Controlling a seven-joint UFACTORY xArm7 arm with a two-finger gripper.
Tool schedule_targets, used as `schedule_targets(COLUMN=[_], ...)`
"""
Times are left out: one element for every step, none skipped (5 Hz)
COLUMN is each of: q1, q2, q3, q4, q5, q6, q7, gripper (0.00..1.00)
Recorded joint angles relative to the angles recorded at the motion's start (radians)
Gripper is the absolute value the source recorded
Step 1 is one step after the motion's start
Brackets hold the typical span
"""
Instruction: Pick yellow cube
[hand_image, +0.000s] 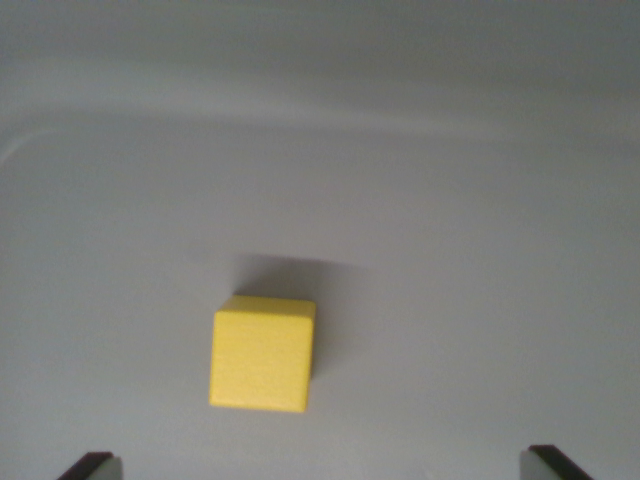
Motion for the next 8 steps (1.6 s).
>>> schedule_targets(q1=[0.0077, 0.0077, 0.0152, 0.0152, 0.022, 0.022, 0.0289, 0.0289], q2=[0.034, 0.034, 0.067, 0.067, 0.098, 0.098, 0.128, 0.128], q3=[0.001, 0.001, 0.003, 0.003, 0.004, 0.004, 0.005, 0.005], q4=[-0.02, -0.02, -0.039, -0.039, -0.057, -0.057, -0.074, -0.074], q5=[-0.0018, -0.0018, -0.0035, -0.0035, -0.0051, -0.0051, -0.0067, -0.0067], q6=[-0.047, -0.047, -0.093, -0.093, -0.135, -0.135, -0.177, -0.177], q7=[0.009, 0.009, 0.018, 0.018, 0.026, 0.026, 0.034, 0.034], gripper=[0.0, 0.0, 0.0, 0.0, 0.0, 0.0, 0.0, 0.0])
